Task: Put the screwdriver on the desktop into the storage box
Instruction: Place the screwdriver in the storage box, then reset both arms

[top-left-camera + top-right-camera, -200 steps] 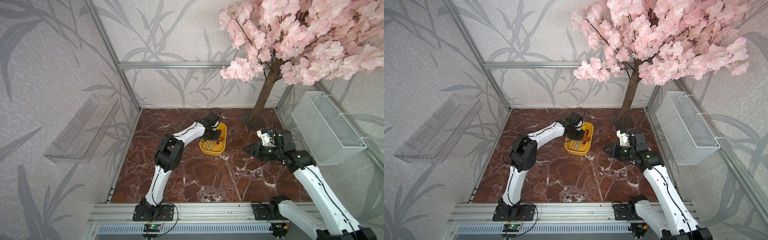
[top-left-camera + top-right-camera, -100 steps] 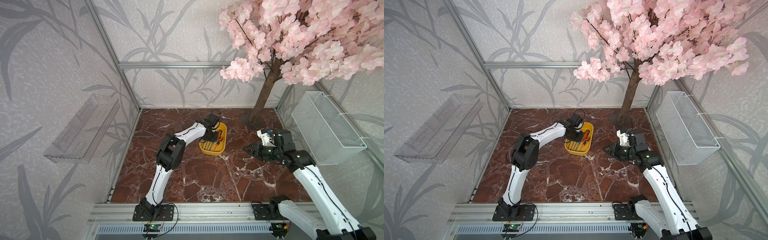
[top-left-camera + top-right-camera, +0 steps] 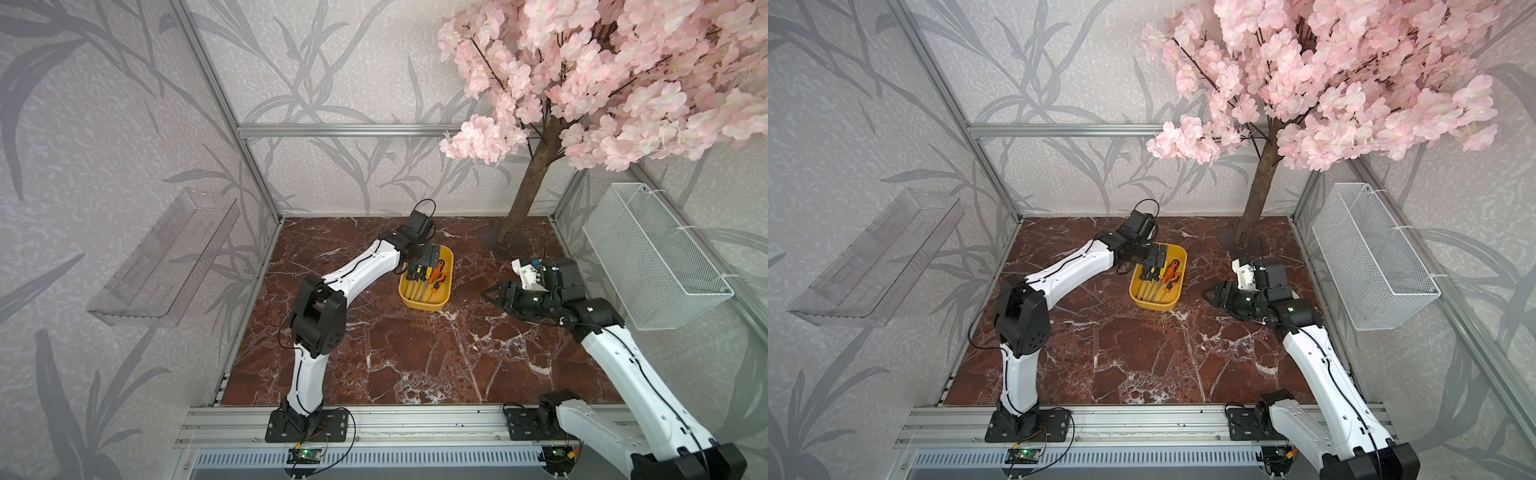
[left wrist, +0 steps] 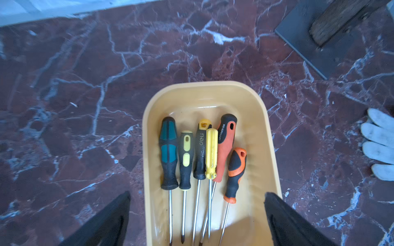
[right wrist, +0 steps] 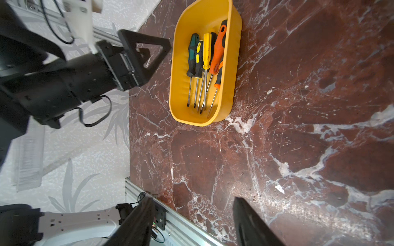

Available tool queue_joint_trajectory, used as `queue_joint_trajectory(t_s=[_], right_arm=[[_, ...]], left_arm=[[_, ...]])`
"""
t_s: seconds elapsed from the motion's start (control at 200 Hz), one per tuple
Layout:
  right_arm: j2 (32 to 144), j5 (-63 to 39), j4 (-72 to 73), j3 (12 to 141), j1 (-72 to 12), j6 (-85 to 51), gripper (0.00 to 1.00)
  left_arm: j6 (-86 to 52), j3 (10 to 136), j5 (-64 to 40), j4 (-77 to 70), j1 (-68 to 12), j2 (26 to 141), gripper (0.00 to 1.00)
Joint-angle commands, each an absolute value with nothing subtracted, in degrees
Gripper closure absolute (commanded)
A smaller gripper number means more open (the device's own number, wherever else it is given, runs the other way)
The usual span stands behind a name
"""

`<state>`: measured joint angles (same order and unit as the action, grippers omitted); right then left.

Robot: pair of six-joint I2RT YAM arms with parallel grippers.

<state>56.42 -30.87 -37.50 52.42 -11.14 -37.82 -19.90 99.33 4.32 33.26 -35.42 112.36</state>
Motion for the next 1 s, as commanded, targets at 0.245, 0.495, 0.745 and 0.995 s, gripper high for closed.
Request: queue_joint_trajectory(t_s=[0.245,0.495,0.745,0.995], right_arm=[[61.11,-4.94,-31.16,55.43,-10.81,-28.28,0.01],[56.19,18.78,-7.18,40.94,-10.05,-18.65,0.01],[55.03,37.63,16.25,24.75,-6.22,-8.92,0.01],[66.3,32.34,38.6,16.71,-4.48,-7.81,0.01]], left_arm=[[-20.61,69.25,19.94,13.24,-29.79,87.83,0.0],[-14.69,48.38,25.38,0.67,-20.38,72.18,0.0],[-13.17,30.81,28.89,-15.69,-9.34,64.86,0.0],[-7.92,25.13,27.61,-30.05,-4.05,70.89,0.0]])
